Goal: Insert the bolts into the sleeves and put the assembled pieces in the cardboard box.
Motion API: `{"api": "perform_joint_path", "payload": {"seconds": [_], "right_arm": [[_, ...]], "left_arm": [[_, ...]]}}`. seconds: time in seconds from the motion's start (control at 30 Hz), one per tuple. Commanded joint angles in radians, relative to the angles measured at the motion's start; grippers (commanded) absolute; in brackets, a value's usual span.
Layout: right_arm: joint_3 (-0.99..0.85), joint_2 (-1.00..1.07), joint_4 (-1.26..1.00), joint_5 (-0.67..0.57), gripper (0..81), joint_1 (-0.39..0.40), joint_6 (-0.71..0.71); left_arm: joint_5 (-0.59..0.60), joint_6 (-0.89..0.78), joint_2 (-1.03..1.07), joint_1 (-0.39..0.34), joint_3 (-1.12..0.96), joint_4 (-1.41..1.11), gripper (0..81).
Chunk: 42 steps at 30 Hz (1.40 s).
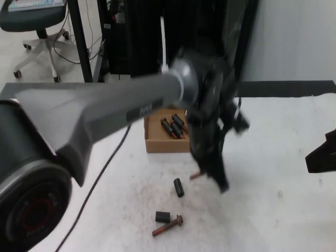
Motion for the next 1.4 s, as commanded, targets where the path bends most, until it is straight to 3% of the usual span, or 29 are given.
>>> {"api": "perform_joint_path", "payload": {"seconds": [0.0, 0.23, 0.37, 0.53, 0.73, 0.97, 1.13, 1.37], "right_arm": [[0.001, -0.008, 0.003, -0.010, 0.8, -0.002, -0.012], [0.001, -0.008, -0.015, -0.034, 0.8, 0.011, -0.008], [0.001, 0.016, -0.125, -0.116, 0.8, 0.073, 0.069], [0.001, 0.119, -0.422, -0.112, 0.8, 0.191, 0.251], [-0.034, 0.363, -0.500, -0.099, 2.2, 0.362, 0.268], [-0.219, 0.628, -0.480, 0.042, 29.3, 0.483, 0.245], [-0.408, 0.757, -0.342, 0.186, 29.7, 0.490, 0.153], [-0.588, 0.894, -0.106, 0.322, 29.7, 0.490, 0.049]], "left_arm": [[-0.009, -0.029, -0.100, 0.002, -0.081, 0.019, 0.4], [-0.251, -0.029, -0.355, 0.046, -0.146, -0.014, 0.4], [-0.256, -0.039, -0.509, 0.134, -0.146, -0.005, 0.4], [-0.250, -0.138, -0.678, 0.290, -0.127, 0.038, 0.4], [-0.147, -0.142, -0.837, 0.486, 0.029, 0.083, 0.4], [-0.018, -0.187, -1.010, 0.675, 0.421, -0.008, 0.4], [0.043, -0.319, -1.131, 0.729, 0.708, -0.210, 0.4], [0.109, -0.510, -1.209, 0.735, 1.005, -0.526, 0.4]]}}
